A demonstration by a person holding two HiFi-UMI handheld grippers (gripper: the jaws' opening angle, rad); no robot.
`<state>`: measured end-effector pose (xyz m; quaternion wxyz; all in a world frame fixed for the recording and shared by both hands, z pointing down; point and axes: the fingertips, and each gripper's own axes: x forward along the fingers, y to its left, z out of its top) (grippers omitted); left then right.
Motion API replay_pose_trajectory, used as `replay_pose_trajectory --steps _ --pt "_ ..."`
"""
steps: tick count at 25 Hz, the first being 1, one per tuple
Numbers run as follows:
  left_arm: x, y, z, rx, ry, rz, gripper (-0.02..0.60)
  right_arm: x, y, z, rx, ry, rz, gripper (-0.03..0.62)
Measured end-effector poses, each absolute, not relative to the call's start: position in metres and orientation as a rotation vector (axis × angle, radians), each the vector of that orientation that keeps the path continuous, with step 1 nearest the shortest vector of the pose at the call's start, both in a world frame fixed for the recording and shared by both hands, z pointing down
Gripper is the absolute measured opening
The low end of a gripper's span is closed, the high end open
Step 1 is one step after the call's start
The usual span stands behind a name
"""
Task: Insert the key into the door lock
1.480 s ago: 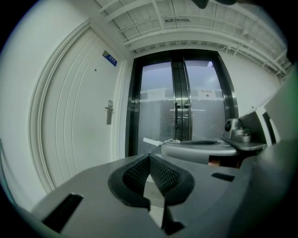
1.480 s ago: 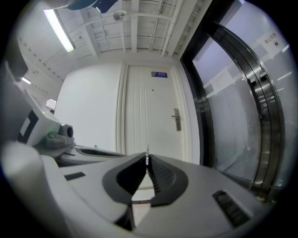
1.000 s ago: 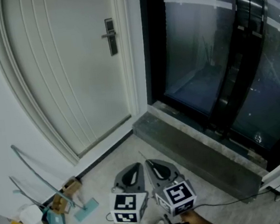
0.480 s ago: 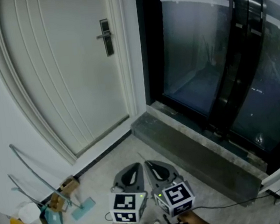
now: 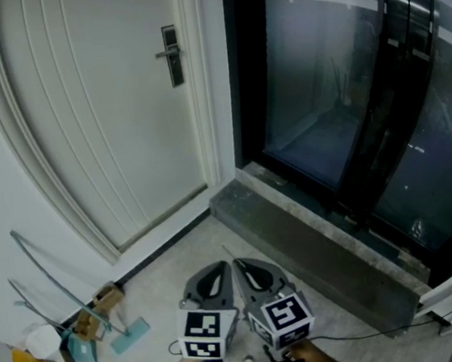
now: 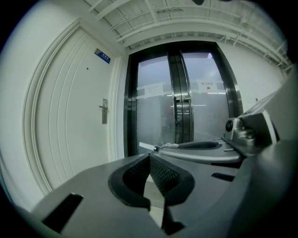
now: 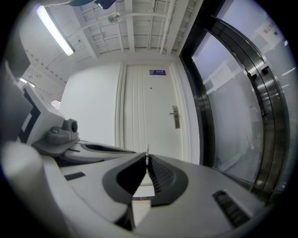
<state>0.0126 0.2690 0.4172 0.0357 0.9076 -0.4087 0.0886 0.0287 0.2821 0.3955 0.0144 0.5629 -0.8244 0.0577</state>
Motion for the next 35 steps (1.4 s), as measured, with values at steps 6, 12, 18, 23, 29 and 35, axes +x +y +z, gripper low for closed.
replay_pose_trajectory --steps 6,12,18,23,29,35 --pt "0.009 0.235 0.419 2.785 -1.231 0.258 0.003 0.025 0.250 0.399 1.767 -2.531 0.181 0.021" --pt "-0.003 0.190 0.419 2.782 -1.186 0.243 0.003 0.014 0.205 0.399 1.805 -2.486 0.203 0.021" --pt "-0.028 0.142 0.415 2.786 -1.146 0.229 0.003 -0.009 0.161 0.395 1.821 -2.432 0.165 0.021" --pt "-0.050 0.110 0.412 2.799 -1.114 0.223 0.003 -0.031 0.128 0.395 1.839 -2.403 0.152 0.021" --pt "-0.084 0.068 0.411 2.799 -1.113 0.220 0.003 -0.068 0.087 0.390 1.836 -2.393 0.146 0.021" --pt "-0.105 0.039 0.414 2.791 -1.111 0.209 0.003 -0.085 0.055 0.393 1.828 -2.390 0.006 0.020"
